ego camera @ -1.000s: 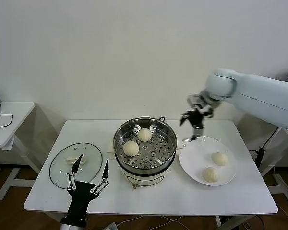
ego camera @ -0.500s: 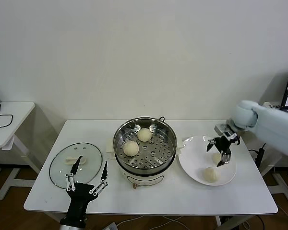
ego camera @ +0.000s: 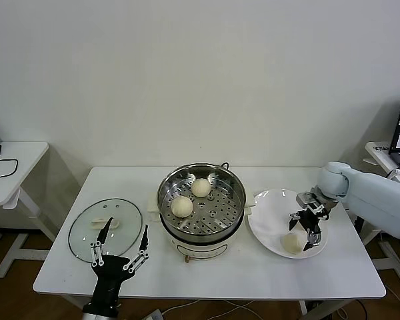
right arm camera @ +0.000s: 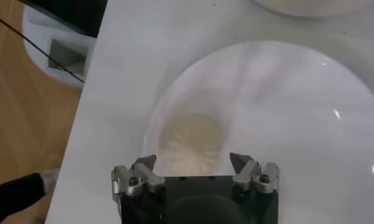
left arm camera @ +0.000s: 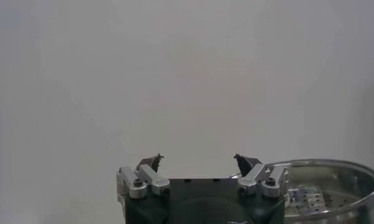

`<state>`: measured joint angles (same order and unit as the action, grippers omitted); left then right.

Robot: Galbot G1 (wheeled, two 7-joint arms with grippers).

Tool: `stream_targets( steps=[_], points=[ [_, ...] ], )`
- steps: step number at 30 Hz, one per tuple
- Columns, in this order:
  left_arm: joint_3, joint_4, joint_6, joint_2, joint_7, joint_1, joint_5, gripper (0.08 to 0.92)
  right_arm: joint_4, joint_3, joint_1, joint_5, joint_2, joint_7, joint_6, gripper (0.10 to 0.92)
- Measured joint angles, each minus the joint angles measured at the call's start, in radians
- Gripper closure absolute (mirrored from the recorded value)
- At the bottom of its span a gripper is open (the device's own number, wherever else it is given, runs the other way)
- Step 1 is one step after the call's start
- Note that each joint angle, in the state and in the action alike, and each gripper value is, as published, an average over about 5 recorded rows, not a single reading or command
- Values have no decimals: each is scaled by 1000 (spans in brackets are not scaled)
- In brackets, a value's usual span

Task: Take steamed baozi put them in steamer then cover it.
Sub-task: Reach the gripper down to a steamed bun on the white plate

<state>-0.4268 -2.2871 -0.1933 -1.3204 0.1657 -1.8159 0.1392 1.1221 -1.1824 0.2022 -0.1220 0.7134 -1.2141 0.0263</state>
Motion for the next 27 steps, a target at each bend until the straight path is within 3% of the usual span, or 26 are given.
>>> stream_targets(
  steps=[7, 20, 27],
  points=[
    [-4, -2, 0, 0, 1, 0, 0, 177, -21, 6, -21, 7, 21, 3, 1, 210],
    [-2, 0, 0, 0, 2, 4, 0, 177, -14, 0, -13, 4, 19, 6, 4, 365],
    [4, -1, 1, 4, 2, 9, -1, 177, 18, -18, 53, -3, 8, -4, 23, 380]
  ],
)
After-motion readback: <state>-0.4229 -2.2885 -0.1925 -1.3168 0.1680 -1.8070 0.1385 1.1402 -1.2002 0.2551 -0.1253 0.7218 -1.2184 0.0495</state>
